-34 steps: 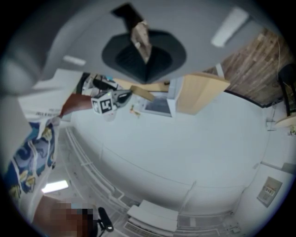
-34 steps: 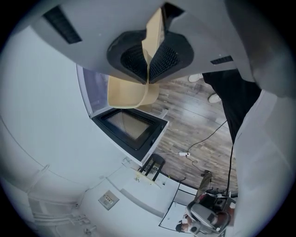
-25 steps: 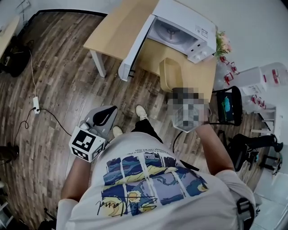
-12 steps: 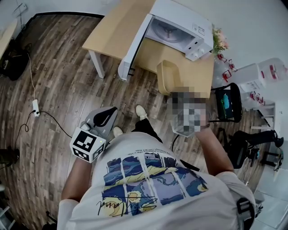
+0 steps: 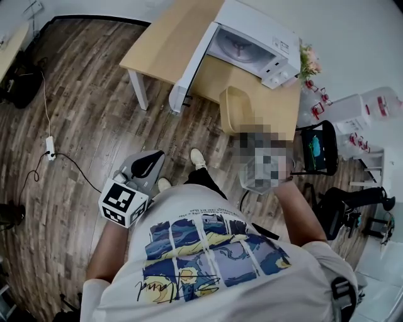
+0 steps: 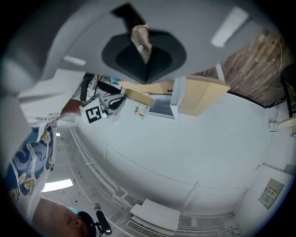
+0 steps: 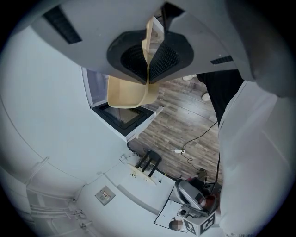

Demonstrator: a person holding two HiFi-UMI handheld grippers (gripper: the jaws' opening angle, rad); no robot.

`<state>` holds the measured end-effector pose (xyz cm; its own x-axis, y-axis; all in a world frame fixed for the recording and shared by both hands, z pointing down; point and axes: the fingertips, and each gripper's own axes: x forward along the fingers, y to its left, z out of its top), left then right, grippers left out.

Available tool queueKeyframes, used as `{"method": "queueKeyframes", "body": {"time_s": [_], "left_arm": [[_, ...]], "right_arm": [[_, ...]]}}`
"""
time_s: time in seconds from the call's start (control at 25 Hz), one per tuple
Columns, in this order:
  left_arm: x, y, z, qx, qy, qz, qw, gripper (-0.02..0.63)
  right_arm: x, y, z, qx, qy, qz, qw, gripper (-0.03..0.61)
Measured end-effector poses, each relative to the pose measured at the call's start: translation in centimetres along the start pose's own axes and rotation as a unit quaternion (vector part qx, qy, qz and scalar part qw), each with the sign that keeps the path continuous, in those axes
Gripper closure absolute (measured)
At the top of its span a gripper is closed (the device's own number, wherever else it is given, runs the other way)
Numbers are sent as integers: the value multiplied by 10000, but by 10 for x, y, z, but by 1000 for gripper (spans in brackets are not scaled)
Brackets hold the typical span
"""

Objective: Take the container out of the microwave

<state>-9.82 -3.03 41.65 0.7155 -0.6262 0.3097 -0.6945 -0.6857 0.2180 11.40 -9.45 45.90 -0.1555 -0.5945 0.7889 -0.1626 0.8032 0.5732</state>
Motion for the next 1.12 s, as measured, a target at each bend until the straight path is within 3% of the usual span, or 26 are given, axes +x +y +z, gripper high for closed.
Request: {"method": "queueKeyframes", "body": {"time_s": [1.12], "left_arm": [[-1,5,0,-25,62,65,10000,604]], "right_arm": [[6,-9,2,-58,-2,27,10000,561]]}}
